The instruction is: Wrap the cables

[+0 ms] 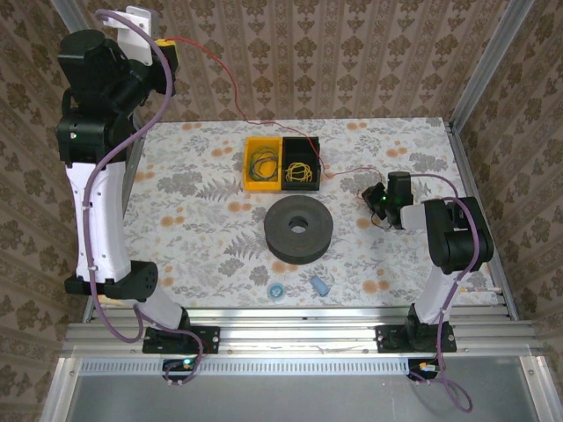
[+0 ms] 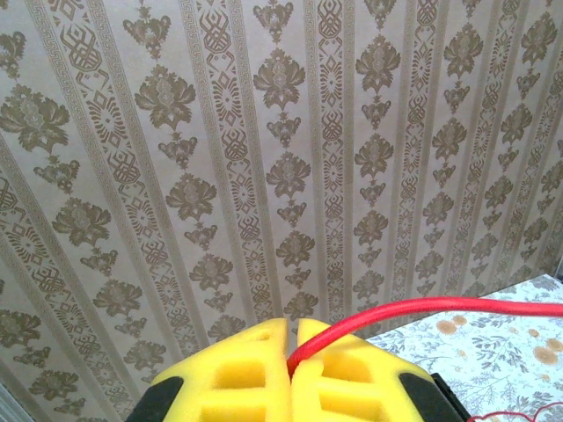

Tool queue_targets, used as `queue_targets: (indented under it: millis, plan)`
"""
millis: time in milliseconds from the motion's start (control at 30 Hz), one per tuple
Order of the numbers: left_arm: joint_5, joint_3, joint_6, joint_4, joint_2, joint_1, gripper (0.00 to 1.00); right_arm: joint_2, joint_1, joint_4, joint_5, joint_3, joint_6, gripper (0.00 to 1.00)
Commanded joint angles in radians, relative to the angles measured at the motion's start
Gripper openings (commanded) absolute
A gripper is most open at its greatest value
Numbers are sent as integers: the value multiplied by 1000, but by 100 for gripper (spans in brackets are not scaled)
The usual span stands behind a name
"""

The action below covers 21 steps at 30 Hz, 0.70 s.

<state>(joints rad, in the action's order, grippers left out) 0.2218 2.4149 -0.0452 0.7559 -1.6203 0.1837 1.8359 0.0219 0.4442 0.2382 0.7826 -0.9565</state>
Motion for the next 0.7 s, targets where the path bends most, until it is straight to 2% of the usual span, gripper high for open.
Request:
queue_targets:
  millis: [0, 133, 267, 300, 400, 500, 667]
  plan:
    - [-30, 33, -34, 9, 35, 4, 0, -37, -13, -53, -41, 11, 57, 0]
    - [-73, 64, -70, 45, 64, -33, 0, -62, -59, -185, -5, 89, 159, 0]
    - [-63, 64, -51, 46, 112, -140, 0, -57, -118, -416, 78, 260, 335, 0]
    - [-51, 64, -41, 45, 121, -174, 0, -41, -131, -517, 117, 323, 404, 0]
    - [-20, 59, -15, 39, 146, -255, 0, 6, -149, -793, 126, 521, 600, 0]
    - [2, 45, 3, 32, 164, -323, 0, 50, -155, -1021, 51, 687, 783, 0]
    - [40, 29, 37, 12, 194, -427, 0, 92, -160, -1172, -153, 801, 977, 0]
